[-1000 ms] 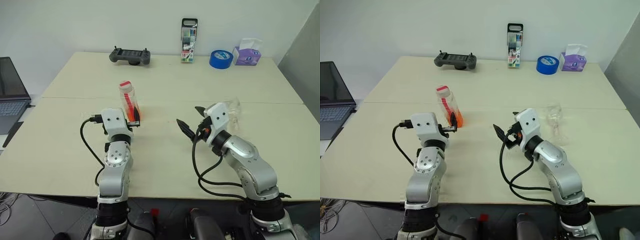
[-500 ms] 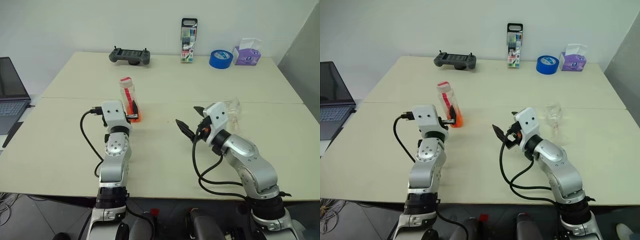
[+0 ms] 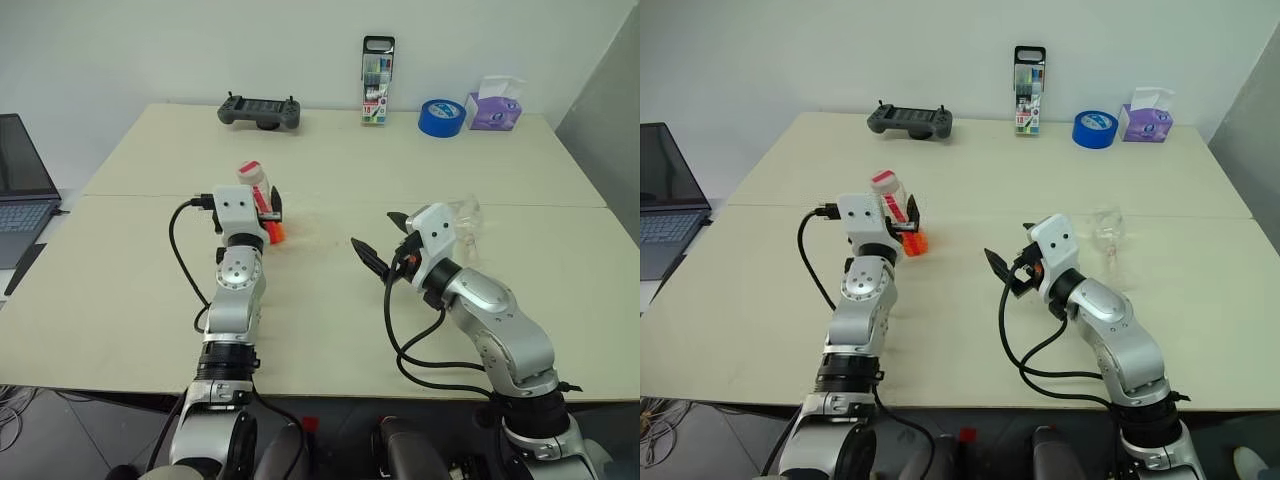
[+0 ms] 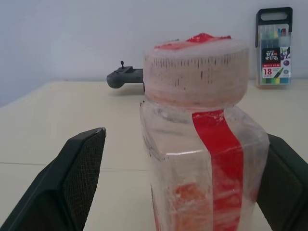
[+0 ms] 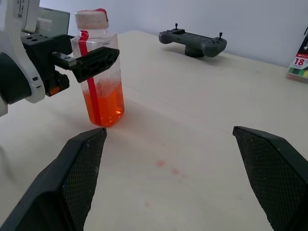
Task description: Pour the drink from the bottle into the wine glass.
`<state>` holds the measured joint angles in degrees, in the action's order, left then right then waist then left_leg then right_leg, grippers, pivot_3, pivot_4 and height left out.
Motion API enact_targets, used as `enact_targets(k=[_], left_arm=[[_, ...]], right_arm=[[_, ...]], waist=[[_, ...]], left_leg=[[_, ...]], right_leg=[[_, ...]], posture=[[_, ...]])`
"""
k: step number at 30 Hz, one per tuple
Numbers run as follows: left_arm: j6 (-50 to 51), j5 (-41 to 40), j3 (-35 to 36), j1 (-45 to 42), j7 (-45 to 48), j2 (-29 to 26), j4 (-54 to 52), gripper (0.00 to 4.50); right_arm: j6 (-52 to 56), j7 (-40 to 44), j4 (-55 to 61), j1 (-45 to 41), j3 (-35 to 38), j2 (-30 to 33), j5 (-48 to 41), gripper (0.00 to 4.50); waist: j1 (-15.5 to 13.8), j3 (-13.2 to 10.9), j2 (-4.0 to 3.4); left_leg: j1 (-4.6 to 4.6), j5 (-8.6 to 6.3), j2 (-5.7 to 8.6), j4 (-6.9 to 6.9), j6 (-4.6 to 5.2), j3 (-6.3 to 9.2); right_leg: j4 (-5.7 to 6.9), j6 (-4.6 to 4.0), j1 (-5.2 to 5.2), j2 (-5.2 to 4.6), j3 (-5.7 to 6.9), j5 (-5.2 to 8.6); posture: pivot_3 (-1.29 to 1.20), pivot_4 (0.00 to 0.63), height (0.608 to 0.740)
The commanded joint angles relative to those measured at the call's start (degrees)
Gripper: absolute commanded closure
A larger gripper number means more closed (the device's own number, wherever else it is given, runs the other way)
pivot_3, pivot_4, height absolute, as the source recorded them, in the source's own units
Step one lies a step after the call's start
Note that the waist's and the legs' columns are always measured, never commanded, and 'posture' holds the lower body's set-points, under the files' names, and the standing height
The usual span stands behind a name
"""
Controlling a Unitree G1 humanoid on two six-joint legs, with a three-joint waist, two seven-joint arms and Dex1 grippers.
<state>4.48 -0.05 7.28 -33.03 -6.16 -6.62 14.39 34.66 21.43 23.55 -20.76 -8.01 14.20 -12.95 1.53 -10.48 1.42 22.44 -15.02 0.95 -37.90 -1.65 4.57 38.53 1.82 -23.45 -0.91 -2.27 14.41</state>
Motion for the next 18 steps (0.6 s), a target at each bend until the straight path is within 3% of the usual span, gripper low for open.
enact_targets(k=[1, 9, 12, 18], left_arm=[[-2.55, -0.1, 0.69, -2.39, -0.28, -0.54, 0.91, 0.02], [-3.86, -0.24, 0.28, -3.63, -0.97, 0.31, 1.84, 0.02], [-3.74, -0.35, -0.02, -3.01, -1.26, 1.14, 1.59, 0.61], [-2.85, -0.8, 0.85, -2.76, -2.55, 2.17, 2.09, 2.31]], right_arm=[[-0.72, 0.47, 1.23, -1.1, 0.5, 0.01, -0.54, 0.0], [-0.73, 0.51, 1.09, -1.02, 0.38, 0.02, -0.5, 0.0], [-0.74, 0.48, 1.07, -1.1, 0.38, -0.03, -0.51, 0.0], [-0.37, 0.44, 1.39, -1.41, 0.69, 0.21, -0.57, 0.0]], waist=[[0.0, 0.0, 0.0], [0.0, 0.0, 0.0], [0.0, 0.0, 0.0], [0.0, 0.0, 0.0]], left_leg=[[0.0, 0.0, 0.01, 0.0, 0.0, 0.0], [0.0, 0.0, 0.19, 0.0, 0.0, 0.02], [0.02, 0.0, 0.25, 0.0, 0.0, 0.02], [0.02, 0.01, 0.26, 0.0, 0.0, 0.02]], right_leg=[[0.0, 0.0, 0.0, -0.01, 0.0, 0.0], [0.02, 0.07, 0.0, -0.17, -0.02, 0.04], [0.02, 0.09, 0.0, -0.23, -0.02, 0.05], [0.02, 0.1, 0.0, -0.24, -0.01, 0.05]], posture=[[0.0, 0.15, 0.74], [0.0, 0.15, 0.74], [0.0, 0.15, 0.74], [0.0, 0.15, 0.74]])
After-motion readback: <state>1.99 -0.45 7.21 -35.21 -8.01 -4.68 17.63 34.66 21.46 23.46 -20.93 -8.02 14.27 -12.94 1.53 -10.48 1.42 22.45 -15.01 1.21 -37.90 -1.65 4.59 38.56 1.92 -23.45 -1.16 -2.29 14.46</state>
